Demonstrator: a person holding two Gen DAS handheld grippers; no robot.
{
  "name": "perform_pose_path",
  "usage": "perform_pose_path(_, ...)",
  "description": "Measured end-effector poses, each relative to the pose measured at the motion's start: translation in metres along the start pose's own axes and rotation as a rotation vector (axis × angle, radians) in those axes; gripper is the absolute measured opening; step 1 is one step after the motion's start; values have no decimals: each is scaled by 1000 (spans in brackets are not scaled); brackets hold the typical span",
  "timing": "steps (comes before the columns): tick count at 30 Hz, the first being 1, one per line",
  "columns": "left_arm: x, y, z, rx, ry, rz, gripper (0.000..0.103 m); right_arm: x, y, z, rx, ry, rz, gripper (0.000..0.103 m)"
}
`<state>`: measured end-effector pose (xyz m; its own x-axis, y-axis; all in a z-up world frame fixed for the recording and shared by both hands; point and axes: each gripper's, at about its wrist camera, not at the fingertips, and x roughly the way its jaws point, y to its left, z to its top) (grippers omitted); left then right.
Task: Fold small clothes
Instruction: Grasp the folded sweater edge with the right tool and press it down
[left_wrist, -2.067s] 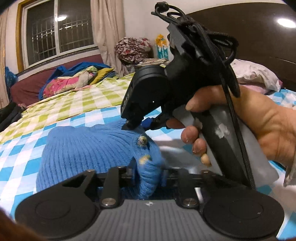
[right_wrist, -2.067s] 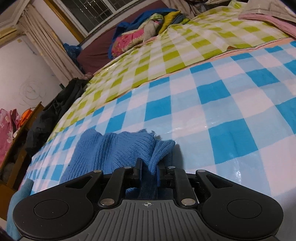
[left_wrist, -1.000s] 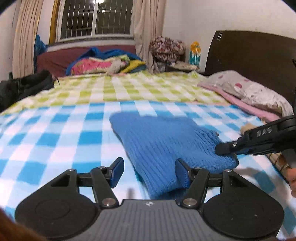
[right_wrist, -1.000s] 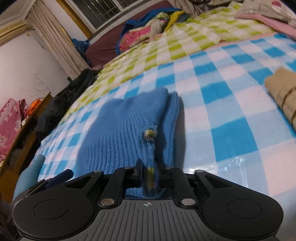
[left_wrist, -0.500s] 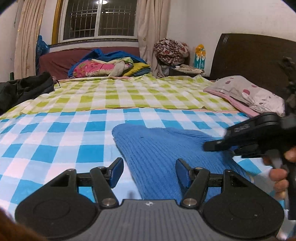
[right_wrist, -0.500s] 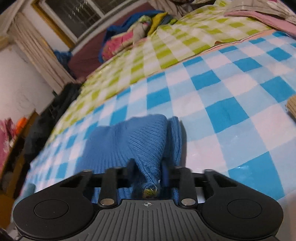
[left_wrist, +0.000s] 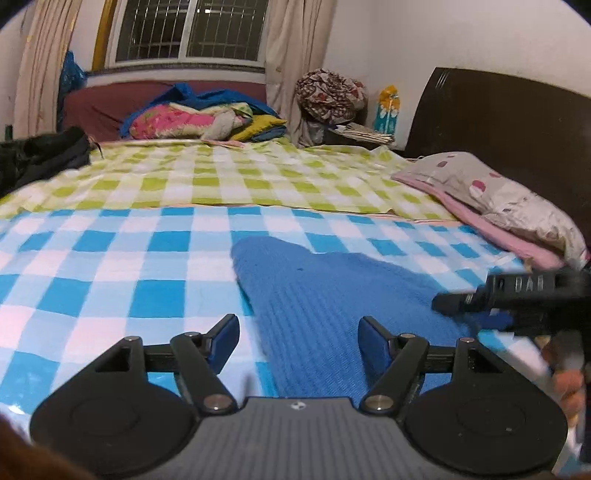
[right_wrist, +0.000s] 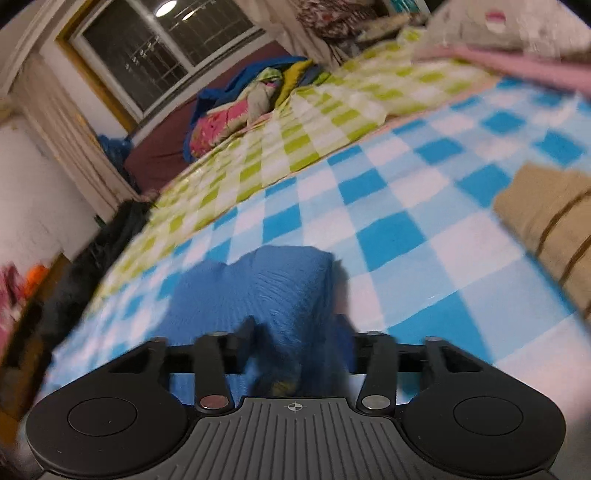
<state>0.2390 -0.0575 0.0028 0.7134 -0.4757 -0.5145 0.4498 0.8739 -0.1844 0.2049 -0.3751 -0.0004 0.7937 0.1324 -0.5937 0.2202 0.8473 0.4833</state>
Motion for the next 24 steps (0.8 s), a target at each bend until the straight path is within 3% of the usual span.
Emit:
perform_pose_path(4, 21, 1, 5, -42, 65, -39, 77, 7, -5, -9, 20, 46, 16, 62)
perform_pose_path(9, 36, 4, 2, -71, 105, -69, 77, 25, -9, -15, 104, 107, 104, 61)
perform_pose_path(10, 35, 4, 1, -76, 106, -75, 73, 26, -8, -14, 101, 110, 107, 59)
perform_pose_path(12, 29, 3, -2, -76, 109, -87, 70, 26, -10, -15, 126, 132, 142, 42)
perform_pose_path(15, 12, -2, -8, -39, 110, -91, 66, 18, -10, -19, 140, 144, 167, 34)
perform_pose_path(24, -79, -17, -60, 46, 153, -133, 66, -54, -1, -81, 77, 228, 186, 37)
